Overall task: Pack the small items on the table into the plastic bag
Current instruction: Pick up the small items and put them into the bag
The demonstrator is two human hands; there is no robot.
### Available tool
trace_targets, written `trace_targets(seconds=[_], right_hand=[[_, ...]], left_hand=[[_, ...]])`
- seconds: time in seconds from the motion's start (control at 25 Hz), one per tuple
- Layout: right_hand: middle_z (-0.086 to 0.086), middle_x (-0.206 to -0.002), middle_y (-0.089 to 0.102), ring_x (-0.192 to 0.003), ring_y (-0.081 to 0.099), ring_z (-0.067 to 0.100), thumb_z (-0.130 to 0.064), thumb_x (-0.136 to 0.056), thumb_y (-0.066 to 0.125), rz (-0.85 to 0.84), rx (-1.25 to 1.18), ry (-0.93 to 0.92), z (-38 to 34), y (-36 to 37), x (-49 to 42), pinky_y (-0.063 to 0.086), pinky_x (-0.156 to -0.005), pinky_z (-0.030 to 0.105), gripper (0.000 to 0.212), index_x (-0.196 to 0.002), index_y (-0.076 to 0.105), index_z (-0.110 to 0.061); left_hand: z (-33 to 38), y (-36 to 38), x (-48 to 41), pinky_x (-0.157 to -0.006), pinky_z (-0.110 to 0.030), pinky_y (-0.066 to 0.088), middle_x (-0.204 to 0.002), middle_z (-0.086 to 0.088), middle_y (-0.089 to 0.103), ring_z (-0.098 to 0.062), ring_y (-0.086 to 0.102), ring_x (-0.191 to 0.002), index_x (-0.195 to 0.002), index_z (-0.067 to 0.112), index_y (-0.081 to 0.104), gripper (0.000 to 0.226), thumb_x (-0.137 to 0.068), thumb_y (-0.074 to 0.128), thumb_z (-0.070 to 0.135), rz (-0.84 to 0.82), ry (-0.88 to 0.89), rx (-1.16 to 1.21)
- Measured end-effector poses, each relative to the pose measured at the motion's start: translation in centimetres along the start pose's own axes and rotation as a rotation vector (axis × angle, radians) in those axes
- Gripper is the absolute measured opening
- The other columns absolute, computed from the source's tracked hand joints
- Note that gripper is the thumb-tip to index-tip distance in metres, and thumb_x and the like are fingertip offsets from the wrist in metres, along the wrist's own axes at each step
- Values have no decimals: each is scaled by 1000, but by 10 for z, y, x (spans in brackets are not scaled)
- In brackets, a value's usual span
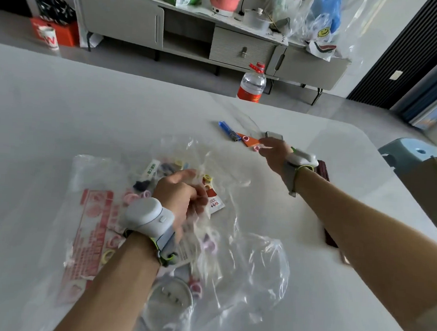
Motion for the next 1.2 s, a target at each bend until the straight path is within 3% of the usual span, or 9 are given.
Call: trace_targets(seconds=[0.12,0.2,0.32,0.44,0.56,0.76,0.96,1.08,1.2], right_hand=[[2,-147,39,-136,37,26,-28,-92,50,-135,662,-177,8,23,-48,33,-110,37,51,-142,38,-28],[-5,-148,35,-140,31,25,-29,-93,38,-196,827,-219,11,37,-63,29,-113,42,52,-144,30,-36],[-3,-137,41,-135,34,24,-27,-91,37,-198,724,-220,23,49,-60,30,-111,43,53,-143,29,-38],[3,-146,37,-138,30,29,-31,-97,35,-144,729,-324,41,43,-40,22,-116,40,52,-147,29,-22],[6,-154,28,-145,21,25,-22,-101,39,-158,673,-333,49,32,1,8,-118,26,48,-147,30,-11],[-1,-154,30,-146,21,18,-25,-103,35,-50,578,-289,79,16,88,10,-116,19,43,-144,38,-15],[-9,-151,37,-141,32,11,-32,-99,39,19,572,-272,94,11,130,33,-110,27,42,-139,46,-23],[-21,-147,39,-133,44,9,-14,-90,49,52,623,-253,82,3,144,44,-93,26,49,-135,50,-34],[-19,-139,50,-120,57,17,-5,-84,51,58,649,-267,78,0,143,47,-87,28,52,-127,59,-33]], left_hand=[[0,-1,-2,-38,-19,35,-51,-9,55,-14,49,-36,-121,-2,54,55,-77,29,-24,22,-30,56],[-1,0,-1,-38,-19,37,-58,-13,53,-15,50,-38,-119,-2,55,55,-77,28,-25,-4,-34,73],[-4,2,-10,-38,-19,38,-59,-14,53,-16,51,-38,-120,0,55,58,-77,26,-26,-10,-45,68],[-5,3,-14,-44,-24,38,-49,-6,57,-17,53,-38,-122,3,55,60,-77,27,-25,8,-24,56],[-6,5,-12,-47,-27,36,-44,-2,57,-16,52,-37,-125,1,53,61,-77,27,-26,17,-2,60],[-7,10,-1,-40,-20,35,-44,-1,57,-15,51,-37,-126,-1,52,61,-76,27,-25,29,16,83],[-8,9,1,-43,-23,35,-46,-1,57,-14,51,-38,-127,1,51,59,-78,29,-23,31,45,54],[-11,8,-3,-47,-25,35,-46,-1,57,-14,52,-38,-129,1,50,59,-79,29,-23,29,38,44],[-13,11,-5,-49,-27,32,-45,-1,56,-13,52,-38,-128,1,50,59,-79,29,-22,44,52,24]])
Point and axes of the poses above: each hand's wrist, its own x-axis away from the middle knuckle, its own y-axis out of the palm, z = x × y, the point moved 1 cm from there along -x, towards the middle knuckle
